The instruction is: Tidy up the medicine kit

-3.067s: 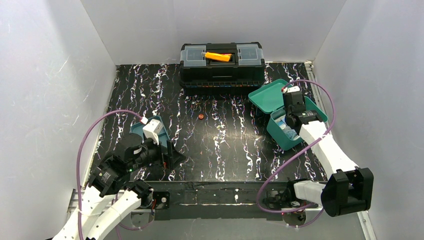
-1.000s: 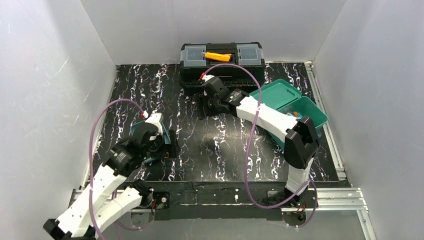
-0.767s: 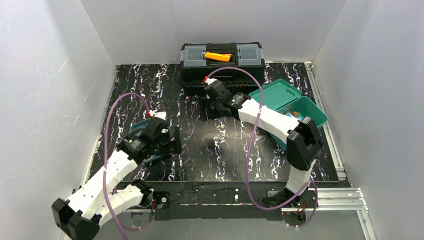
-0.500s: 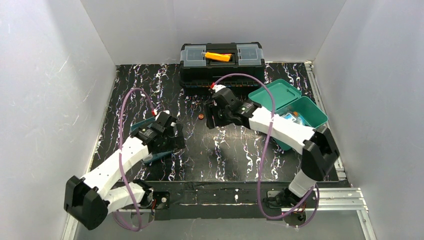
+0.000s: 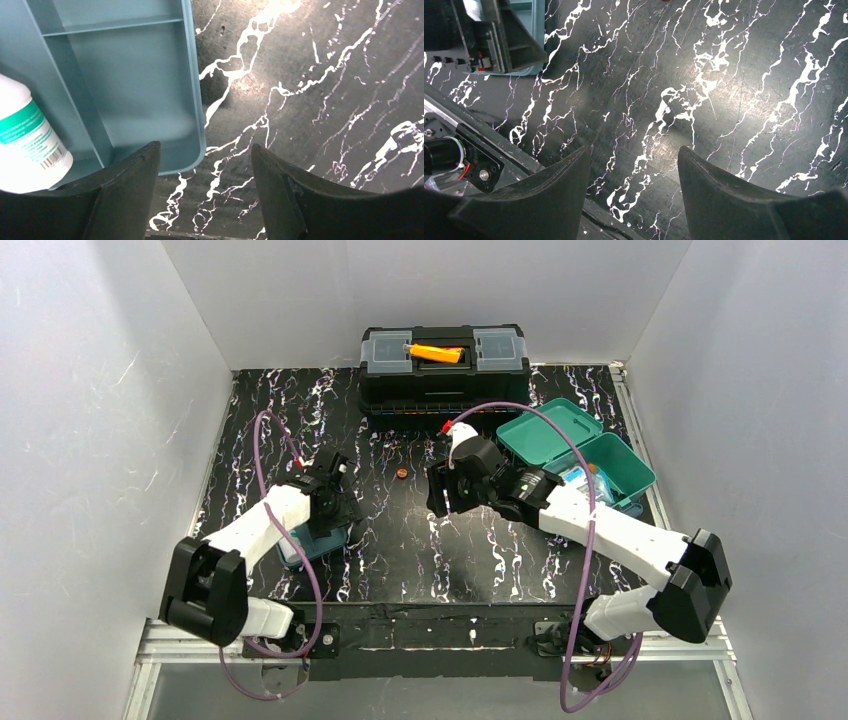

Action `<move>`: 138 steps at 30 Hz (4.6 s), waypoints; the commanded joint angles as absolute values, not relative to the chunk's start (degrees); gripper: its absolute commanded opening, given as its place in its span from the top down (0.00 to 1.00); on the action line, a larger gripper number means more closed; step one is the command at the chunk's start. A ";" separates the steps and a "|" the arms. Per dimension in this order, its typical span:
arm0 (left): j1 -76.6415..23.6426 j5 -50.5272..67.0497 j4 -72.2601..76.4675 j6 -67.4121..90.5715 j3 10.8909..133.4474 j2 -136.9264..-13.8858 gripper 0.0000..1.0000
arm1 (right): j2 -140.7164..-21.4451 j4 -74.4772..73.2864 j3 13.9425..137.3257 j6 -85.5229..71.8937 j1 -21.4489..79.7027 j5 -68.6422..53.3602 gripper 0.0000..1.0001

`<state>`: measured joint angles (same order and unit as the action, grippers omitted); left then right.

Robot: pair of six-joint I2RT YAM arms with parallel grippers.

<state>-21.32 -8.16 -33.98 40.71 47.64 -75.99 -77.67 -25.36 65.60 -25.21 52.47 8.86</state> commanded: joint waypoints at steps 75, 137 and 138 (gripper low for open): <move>-57.76 -12.19 -40.53 42.08 61.83 -67.64 0.23 | -73.78 -28.18 64.76 -25.61 43.46 10.66 0.15; -57.78 -18.28 -45.84 27.52 45.61 -28.43 0.02 | -138.52 -39.23 122.82 -28.36 48.13 14.80 0.37; -57.79 -18.32 -45.81 27.60 45.57 -28.35 0.02 | -138.72 -39.25 122.99 -28.30 48.08 15.00 0.37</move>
